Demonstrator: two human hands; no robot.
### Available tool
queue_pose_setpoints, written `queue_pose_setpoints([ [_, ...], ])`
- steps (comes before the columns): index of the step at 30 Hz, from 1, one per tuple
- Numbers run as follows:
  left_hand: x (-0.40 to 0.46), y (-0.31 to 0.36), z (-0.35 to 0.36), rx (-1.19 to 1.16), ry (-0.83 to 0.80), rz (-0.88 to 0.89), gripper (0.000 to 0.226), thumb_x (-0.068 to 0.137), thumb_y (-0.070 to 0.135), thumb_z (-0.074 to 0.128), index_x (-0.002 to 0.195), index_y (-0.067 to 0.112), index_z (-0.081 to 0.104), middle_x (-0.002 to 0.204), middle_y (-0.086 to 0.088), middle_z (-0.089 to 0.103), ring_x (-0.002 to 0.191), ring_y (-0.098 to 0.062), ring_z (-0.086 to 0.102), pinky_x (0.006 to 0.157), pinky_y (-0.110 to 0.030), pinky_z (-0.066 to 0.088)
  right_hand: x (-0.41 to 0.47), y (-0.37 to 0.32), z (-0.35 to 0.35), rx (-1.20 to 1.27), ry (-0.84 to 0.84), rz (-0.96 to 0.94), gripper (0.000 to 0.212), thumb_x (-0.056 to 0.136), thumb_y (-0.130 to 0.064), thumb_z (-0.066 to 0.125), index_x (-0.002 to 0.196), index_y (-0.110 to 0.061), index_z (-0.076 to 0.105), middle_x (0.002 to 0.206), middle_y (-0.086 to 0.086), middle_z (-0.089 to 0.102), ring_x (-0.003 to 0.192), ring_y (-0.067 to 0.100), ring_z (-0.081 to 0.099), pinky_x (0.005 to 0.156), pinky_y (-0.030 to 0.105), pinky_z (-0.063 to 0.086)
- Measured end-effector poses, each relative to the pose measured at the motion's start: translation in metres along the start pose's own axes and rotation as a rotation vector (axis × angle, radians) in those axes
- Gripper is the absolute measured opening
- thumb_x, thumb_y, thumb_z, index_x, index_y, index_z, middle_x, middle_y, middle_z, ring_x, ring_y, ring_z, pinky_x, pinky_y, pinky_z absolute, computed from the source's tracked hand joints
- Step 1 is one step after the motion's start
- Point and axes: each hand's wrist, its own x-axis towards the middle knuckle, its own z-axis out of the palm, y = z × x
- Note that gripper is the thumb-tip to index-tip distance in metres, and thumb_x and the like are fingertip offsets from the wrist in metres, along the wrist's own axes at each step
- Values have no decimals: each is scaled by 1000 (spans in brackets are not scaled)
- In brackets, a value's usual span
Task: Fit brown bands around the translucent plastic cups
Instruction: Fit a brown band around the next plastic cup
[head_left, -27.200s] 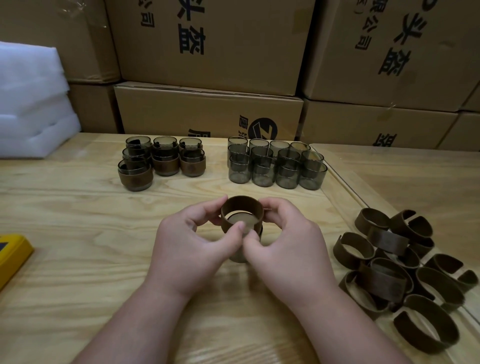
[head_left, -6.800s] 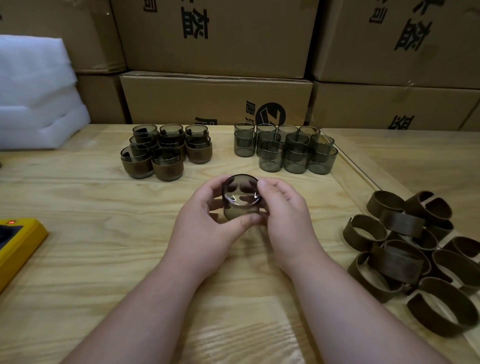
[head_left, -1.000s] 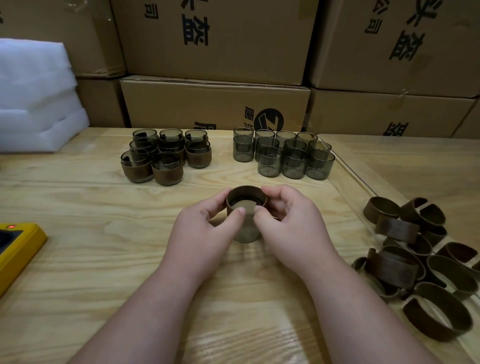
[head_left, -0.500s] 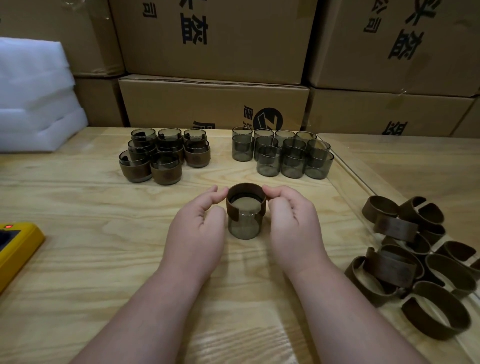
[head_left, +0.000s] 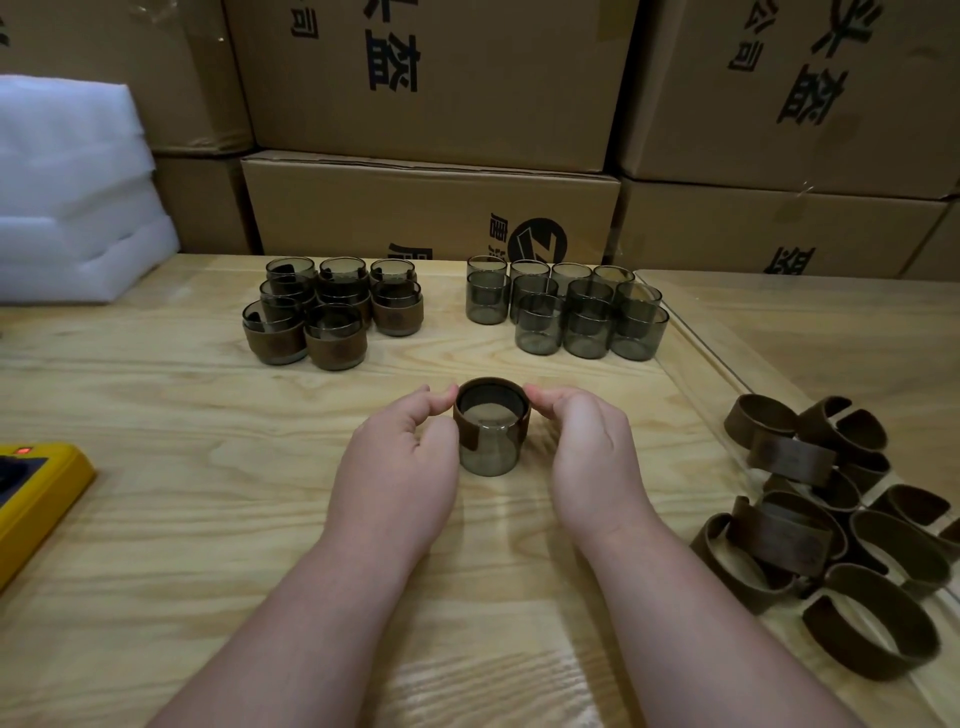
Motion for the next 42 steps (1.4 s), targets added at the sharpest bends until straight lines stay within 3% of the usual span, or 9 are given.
queue_pose_setpoints([
  [3,1,-1,1,64,6,-36,61,76,41,37,127,41,69,143,23,57,134,1,50,109,-24,39,1,3,0,-12,-9,25,54,81,-40,39,115,-21,77,119,-11,73,122,8,60,110,38,45],
  [6,2,-5,1,84,13,-77,58,75,43,37,122,46,70,88,42,58,84,23,49,76,-12,38,2,5,1,-40,-14,21,56,80,-40,38,114,-20,77,115,-11,74,119,8,62,108,39,47],
  [9,3,-6,1,103,-3,-101,55,74,43,38,119,46,71,67,53,51,80,14,51,73,-20,43,4,6,2,-39,-9,29,53,80,-40,38,109,-21,78,112,-11,75,117,8,63,106,37,48],
  [15,-1,1,-3,139,-9,-132,54,74,43,37,116,45,71,88,19,73,92,-23,68,88,-42,57,4,7,2,-25,-15,18,34,84,-36,43,81,-32,77,90,-24,76,99,-4,65,82,23,46],
  [22,-1,3,-4,180,-37,-118,56,76,42,39,122,43,71,87,24,68,104,-12,64,99,-40,53,2,7,1,-46,-26,32,42,82,-38,40,90,-26,80,93,-20,77,100,0,66,81,25,47],
  [27,0,1,-5,185,-37,-120,52,77,42,38,117,43,72,77,18,69,89,-14,68,78,-31,52,1,5,1,-105,-44,38,44,81,-40,38,95,-26,78,94,-16,75,97,-1,64,82,28,49],
  [31,-2,6,-4,258,1,-40,56,79,44,34,115,35,76,116,12,74,120,-19,60,104,-41,48,-1,5,1,-257,18,-13,34,80,-43,39,95,-30,66,100,-17,66,99,-1,58,79,27,43],
  [37,-5,5,-3,234,-17,-29,50,85,64,36,91,39,78,72,16,72,89,-13,67,98,-50,49,-3,4,2,-525,-76,-118,50,90,-67,30,77,-31,63,80,-12,68,87,10,62,98,49,47],
  [42,-5,1,-5,119,-18,24,35,96,53,55,128,50,67,83,21,73,85,2,66,84,-30,54,-5,6,3,-326,-116,-151,62,82,-74,35,123,-37,63,121,-15,66,115,6,60,104,42,48],
])
